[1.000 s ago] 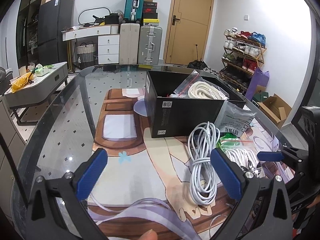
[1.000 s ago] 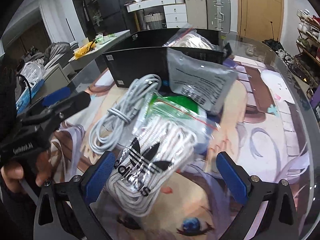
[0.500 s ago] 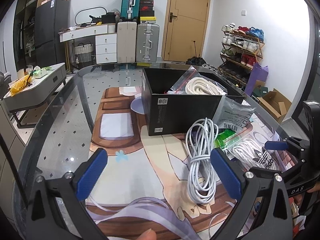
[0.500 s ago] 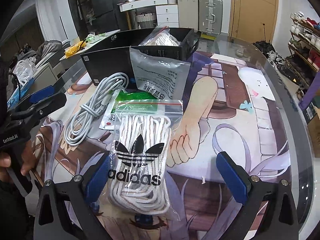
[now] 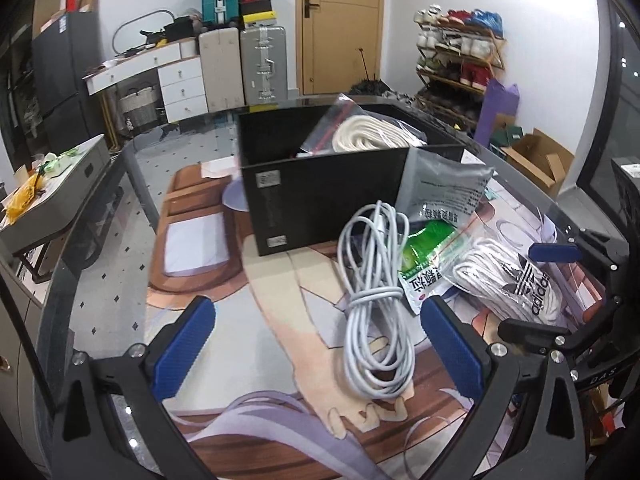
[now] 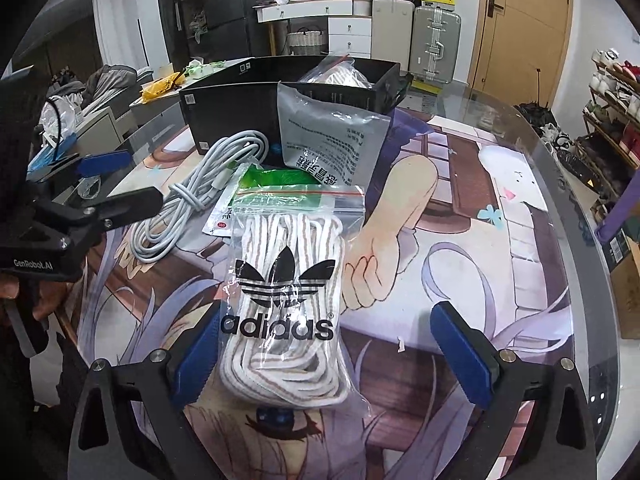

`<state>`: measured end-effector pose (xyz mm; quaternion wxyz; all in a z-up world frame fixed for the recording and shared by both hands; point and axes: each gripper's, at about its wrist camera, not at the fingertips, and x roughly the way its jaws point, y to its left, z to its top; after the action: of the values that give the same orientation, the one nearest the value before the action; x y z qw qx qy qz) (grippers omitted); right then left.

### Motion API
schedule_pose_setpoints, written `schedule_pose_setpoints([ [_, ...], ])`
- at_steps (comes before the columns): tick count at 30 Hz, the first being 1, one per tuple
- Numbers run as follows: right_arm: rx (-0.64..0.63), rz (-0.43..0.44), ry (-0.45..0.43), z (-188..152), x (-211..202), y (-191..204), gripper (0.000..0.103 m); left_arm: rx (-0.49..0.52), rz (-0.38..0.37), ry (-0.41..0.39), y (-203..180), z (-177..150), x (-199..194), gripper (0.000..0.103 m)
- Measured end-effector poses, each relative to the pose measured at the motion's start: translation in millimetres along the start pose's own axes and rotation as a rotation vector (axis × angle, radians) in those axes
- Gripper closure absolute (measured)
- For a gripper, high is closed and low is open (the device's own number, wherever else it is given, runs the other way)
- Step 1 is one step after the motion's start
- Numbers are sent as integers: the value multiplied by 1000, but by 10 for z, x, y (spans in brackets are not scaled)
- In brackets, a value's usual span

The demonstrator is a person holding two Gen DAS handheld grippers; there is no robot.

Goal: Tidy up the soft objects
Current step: 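Grasp the grey-white cable bundle with the left gripper while the right grasps the adidas lace bag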

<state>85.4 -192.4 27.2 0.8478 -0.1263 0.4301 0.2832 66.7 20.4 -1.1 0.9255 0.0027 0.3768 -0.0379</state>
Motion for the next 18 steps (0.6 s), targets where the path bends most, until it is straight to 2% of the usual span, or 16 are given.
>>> schedule_pose_setpoints([
  [6, 6, 2, -3, -27, -2, -1, 3, 14, -8, 50, -81, 64, 119, 3],
  [8, 2, 4, -8, -33, -7, -1, 3, 19, -16, 59, -111, 79, 147, 8],
  [11, -3, 7, -12, -38, -12, 3, 3, 40, -6, 92, -152, 78, 213, 26],
  [13, -4, 9, -15, -47, -21, 7, 3, 46, -22, 108, -160, 68, 226, 43],
  [14, -6, 11, -16, -45, -23, 12, 4, 47, -28, 109, -161, 63, 223, 44],
  [17, -13, 15, -24, -40, -37, 35, 8, 56, -40, 99, -176, 49, 198, 58],
  [18, -14, 16, -27, -39, -40, 40, 10, 60, -47, 93, -185, 43, 185, 67],
])
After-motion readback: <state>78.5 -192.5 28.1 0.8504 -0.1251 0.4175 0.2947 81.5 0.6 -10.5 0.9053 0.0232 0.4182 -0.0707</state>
